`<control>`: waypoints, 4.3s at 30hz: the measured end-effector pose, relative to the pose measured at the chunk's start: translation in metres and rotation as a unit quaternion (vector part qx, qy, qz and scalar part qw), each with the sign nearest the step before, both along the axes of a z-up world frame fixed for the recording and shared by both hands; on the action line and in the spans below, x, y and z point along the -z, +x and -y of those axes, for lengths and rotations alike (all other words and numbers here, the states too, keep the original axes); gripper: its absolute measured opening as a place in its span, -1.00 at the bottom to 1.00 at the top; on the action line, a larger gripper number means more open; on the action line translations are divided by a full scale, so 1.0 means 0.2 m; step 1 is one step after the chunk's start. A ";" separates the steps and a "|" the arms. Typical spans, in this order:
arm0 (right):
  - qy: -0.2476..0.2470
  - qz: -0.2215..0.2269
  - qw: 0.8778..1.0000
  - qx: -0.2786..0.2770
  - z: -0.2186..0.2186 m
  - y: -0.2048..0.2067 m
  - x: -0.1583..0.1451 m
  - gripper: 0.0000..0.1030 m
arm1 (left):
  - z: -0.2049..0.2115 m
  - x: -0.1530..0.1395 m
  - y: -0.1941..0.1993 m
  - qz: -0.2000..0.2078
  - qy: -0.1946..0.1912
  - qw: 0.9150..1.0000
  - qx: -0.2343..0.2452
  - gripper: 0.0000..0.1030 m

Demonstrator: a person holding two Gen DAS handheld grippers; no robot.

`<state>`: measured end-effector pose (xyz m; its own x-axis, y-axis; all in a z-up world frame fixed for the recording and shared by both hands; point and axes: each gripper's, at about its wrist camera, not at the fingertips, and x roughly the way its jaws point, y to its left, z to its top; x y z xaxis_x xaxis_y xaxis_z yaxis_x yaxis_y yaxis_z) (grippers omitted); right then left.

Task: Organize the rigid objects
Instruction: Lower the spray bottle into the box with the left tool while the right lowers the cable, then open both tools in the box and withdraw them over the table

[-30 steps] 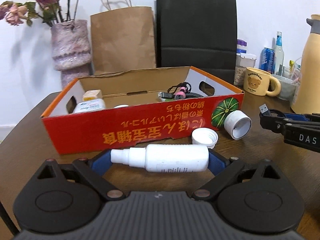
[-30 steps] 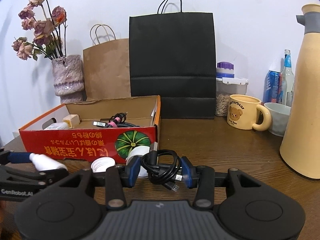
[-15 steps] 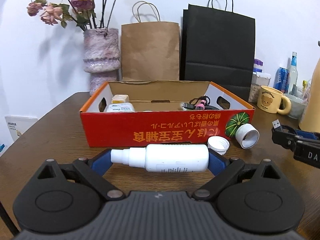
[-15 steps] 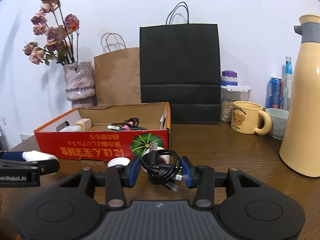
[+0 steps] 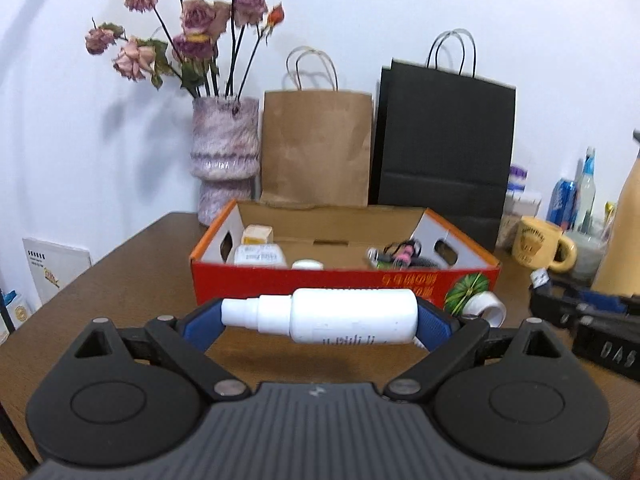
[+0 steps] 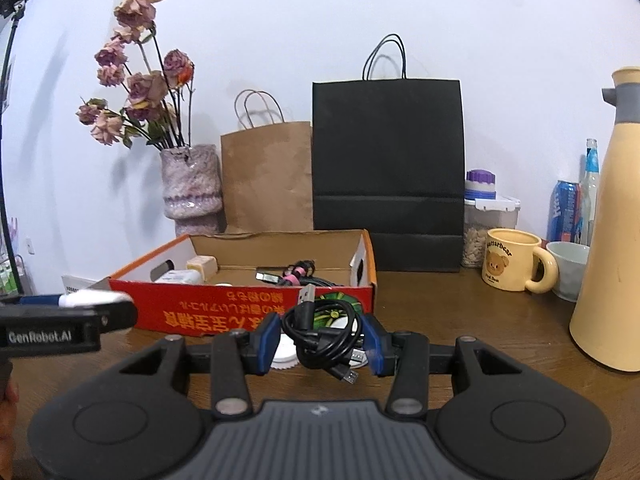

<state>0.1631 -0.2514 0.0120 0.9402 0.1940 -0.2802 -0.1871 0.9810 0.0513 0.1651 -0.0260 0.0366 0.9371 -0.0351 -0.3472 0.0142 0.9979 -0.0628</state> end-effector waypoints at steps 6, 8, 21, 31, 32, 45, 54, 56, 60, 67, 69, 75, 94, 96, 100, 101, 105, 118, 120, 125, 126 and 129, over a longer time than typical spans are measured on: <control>0.004 0.009 1.000 -0.002 -0.02 -0.01 -0.06 -0.17 | 0.01 -0.10 -0.01 0.014 -0.004 1.000 0.001 0.90; 0.013 0.009 1.000 -0.004 -0.02 0.01 -0.08 -0.17 | 0.01 -0.12 0.00 0.020 0.002 1.000 0.000 0.90; 0.013 0.019 1.000 -0.002 -0.13 0.19 -0.17 -0.17 | -0.02 -0.17 0.18 0.032 0.009 0.999 -0.030 0.90; 0.019 0.015 1.000 -0.001 -0.18 0.34 -0.18 -0.17 | -0.05 -0.21 0.32 0.042 -0.001 0.998 -0.053 0.90; 0.019 0.015 1.000 0.000 -0.18 0.35 -0.18 -0.17 | -0.05 -0.21 0.34 0.041 -0.001 0.998 -0.055 0.90; 0.017 0.012 1.000 0.000 -0.19 0.54 -0.17 -0.17 | -0.02 -0.20 0.53 0.036 0.002 0.998 -0.059 0.90; 0.012 0.010 1.000 0.000 -0.18 0.68 -0.16 -0.17 | -0.01 -0.17 0.69 0.028 0.010 0.998 -0.063 0.90; 0.011 0.008 1.000 0.000 -0.18 0.71 -0.16 -0.17 | -0.01 -0.16 0.72 0.024 0.011 0.998 -0.063 0.90; 0.011 0.003 1.000 -0.003 -0.17 0.79 -0.15 -0.17 | -0.02 -0.14 0.80 0.018 0.016 0.998 -0.063 0.90; 0.005 -0.007 1.000 -0.008 -0.18 0.91 -0.12 -0.17 | -0.02 -0.11 0.91 0.008 0.026 0.998 -0.064 0.90; 0.002 -0.008 1.000 -0.010 -0.19 0.93 -0.11 -0.17 | -0.02 -0.10 0.94 0.005 0.028 0.998 -0.064 0.90; -0.004 -0.016 1.000 -0.021 -0.21 1.01 -0.10 -0.17 | -0.04 -0.07 1.01 -0.010 0.036 0.997 -0.072 0.90; 0.003 -0.027 0.999 -0.035 -0.21 1.02 -0.07 0.79 | -0.05 -0.04 1.00 -0.009 0.063 0.992 -0.110 1.00; 0.001 -0.019 0.999 -0.029 -0.21 1.01 -0.07 0.88 | -0.06 -0.04 0.99 -0.007 0.059 0.992 -0.114 1.00; 0.000 -0.018 1.000 -0.021 -0.20 1.01 -0.07 1.00 | -0.07 -0.04 1.00 -0.009 0.056 0.992 -0.114 1.00; 0.000 -0.019 1.000 -0.020 -0.20 1.02 -0.07 1.00 | -0.07 -0.04 1.00 -0.009 0.057 0.992 -0.115 1.00; -0.002 -0.021 1.000 -0.014 -0.20 1.02 -0.07 1.00 | -0.06 -0.04 0.99 -0.007 0.058 0.992 -0.113 1.00; -0.008 -0.003 1.000 -0.007 -0.18 0.95 -0.10 1.00 | -0.06 -0.06 0.93 0.002 0.049 0.993 -0.108 1.00; -0.018 0.003 1.000 -0.004 -0.17 0.92 -0.11 1.00 | -0.07 -0.06 0.91 0.006 0.048 0.993 -0.106 1.00; -0.030 0.008 1.000 0.001 -0.13 0.84 -0.10 1.00 | -0.07 -0.06 0.87 0.015 0.047 0.994 -0.102 1.00; -0.031 0.010 0.999 0.002 -0.13 0.83 -0.10 1.00 | -0.06 -0.06 0.86 0.017 0.047 0.994 -0.102 1.00; -0.034 0.013 0.999 0.003 -0.11 0.78 -0.09 1.00 | -0.06 -0.05 0.81 0.022 0.048 0.994 -0.098 1.00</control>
